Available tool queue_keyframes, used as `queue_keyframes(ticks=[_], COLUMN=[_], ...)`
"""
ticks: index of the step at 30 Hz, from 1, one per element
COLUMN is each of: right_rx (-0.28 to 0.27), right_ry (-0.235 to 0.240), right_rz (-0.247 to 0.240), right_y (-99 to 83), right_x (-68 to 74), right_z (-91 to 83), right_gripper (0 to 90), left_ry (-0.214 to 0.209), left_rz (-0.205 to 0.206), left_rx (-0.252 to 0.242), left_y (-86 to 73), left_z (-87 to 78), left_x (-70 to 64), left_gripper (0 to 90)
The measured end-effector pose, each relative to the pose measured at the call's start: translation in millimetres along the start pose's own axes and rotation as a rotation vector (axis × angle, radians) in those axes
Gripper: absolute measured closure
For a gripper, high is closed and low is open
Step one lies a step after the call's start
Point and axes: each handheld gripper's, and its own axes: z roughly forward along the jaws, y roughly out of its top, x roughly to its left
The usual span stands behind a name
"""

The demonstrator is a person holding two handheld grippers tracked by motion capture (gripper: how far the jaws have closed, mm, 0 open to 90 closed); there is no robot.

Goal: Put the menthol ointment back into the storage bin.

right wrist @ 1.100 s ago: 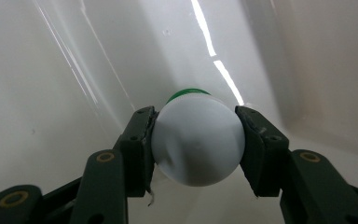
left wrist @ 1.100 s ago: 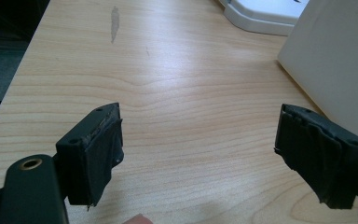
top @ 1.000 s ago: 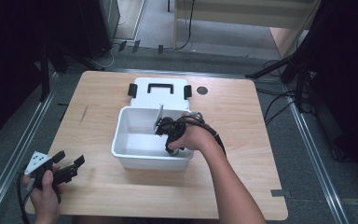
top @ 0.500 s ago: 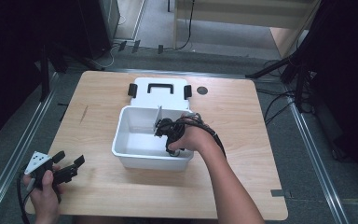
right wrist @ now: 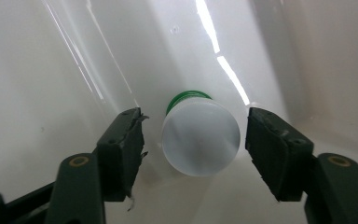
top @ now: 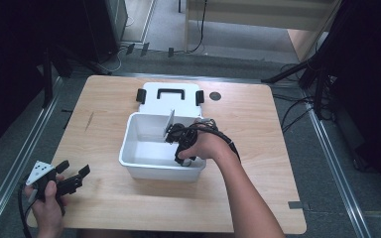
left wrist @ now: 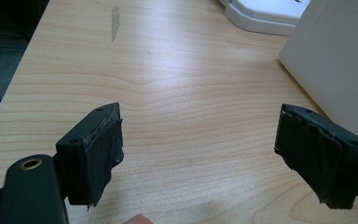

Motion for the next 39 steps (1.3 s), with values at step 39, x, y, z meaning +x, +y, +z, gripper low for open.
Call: queue_keyframes(ticks=[39], right_rx=[-0.155], right_ry=[-0.073], right_rz=[0.177], right_y=[-106.1], right_x=[-24.7], right_z=[-100.2], right_gripper=[21.7], left_ry=[0.003], left_rz=[0.003], left_rx=[-0.001], left_y=[0.0], left_z=[0.0], left_x=[-0.3], left_gripper=[15.7])
